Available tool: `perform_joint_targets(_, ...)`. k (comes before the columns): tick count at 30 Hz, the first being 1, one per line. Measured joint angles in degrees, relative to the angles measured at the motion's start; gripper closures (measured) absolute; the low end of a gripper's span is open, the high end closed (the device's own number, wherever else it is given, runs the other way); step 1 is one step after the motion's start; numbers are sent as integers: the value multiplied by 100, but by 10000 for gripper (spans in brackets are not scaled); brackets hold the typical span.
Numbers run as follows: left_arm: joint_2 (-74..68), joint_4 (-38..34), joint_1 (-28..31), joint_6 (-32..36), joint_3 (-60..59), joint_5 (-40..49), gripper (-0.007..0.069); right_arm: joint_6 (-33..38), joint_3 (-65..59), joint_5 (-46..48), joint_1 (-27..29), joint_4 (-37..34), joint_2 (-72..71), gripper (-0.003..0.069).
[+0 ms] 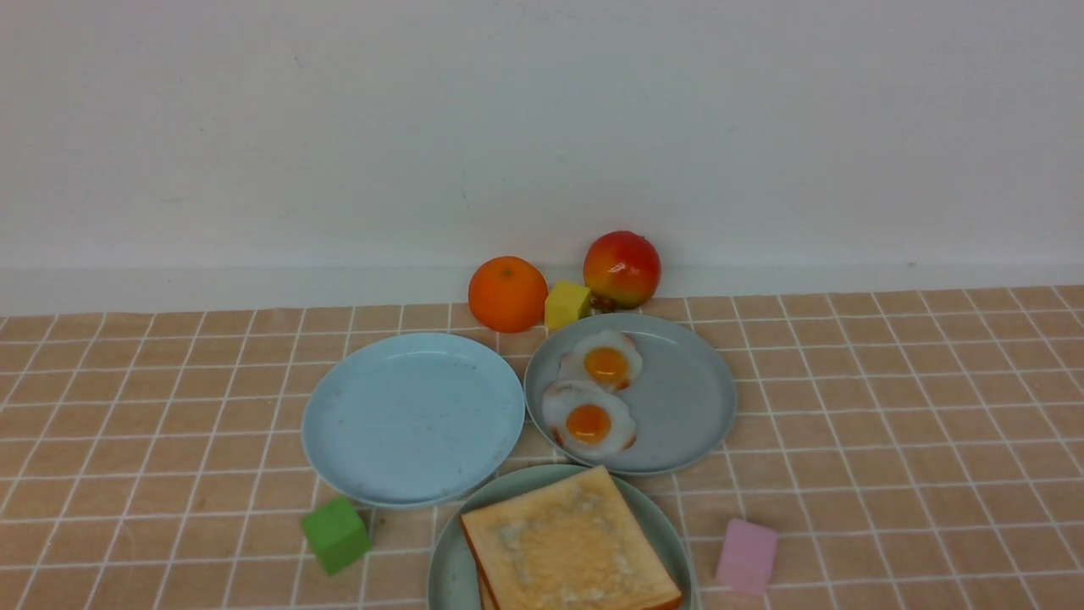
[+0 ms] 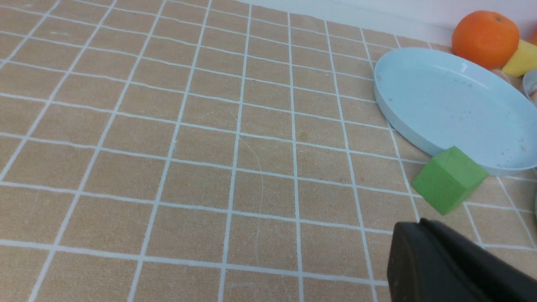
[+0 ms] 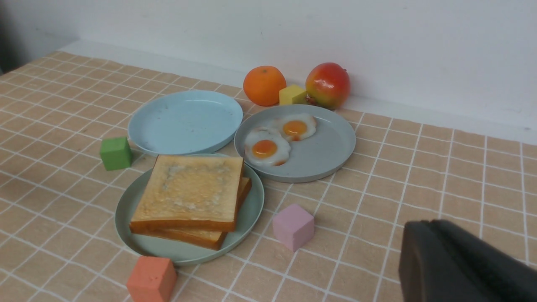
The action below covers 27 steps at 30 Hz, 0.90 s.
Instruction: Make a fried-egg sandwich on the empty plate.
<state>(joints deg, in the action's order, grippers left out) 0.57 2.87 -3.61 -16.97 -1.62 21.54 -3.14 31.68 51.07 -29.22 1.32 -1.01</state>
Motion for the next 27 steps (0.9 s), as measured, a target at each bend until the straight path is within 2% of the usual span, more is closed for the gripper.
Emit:
perform_joint_targets(18, 0, 18, 0, -5, 0, 0, 623, 0, -83, -23, 61, 12, 0, 617)
perform_joint_targets(22, 0, 23, 0, -5, 0, 0, 620, -7, -284, -338, 892, 77, 0, 615)
perform_joint_targets(25, 0, 23, 0, -5, 0, 0, 617, -95, -754, -858, 1845, -47, 0, 613)
perform_joint_targets(27, 0, 23, 0, -5, 0, 0, 617, -122, -1118, -1242, 2220, -132, 0, 608)
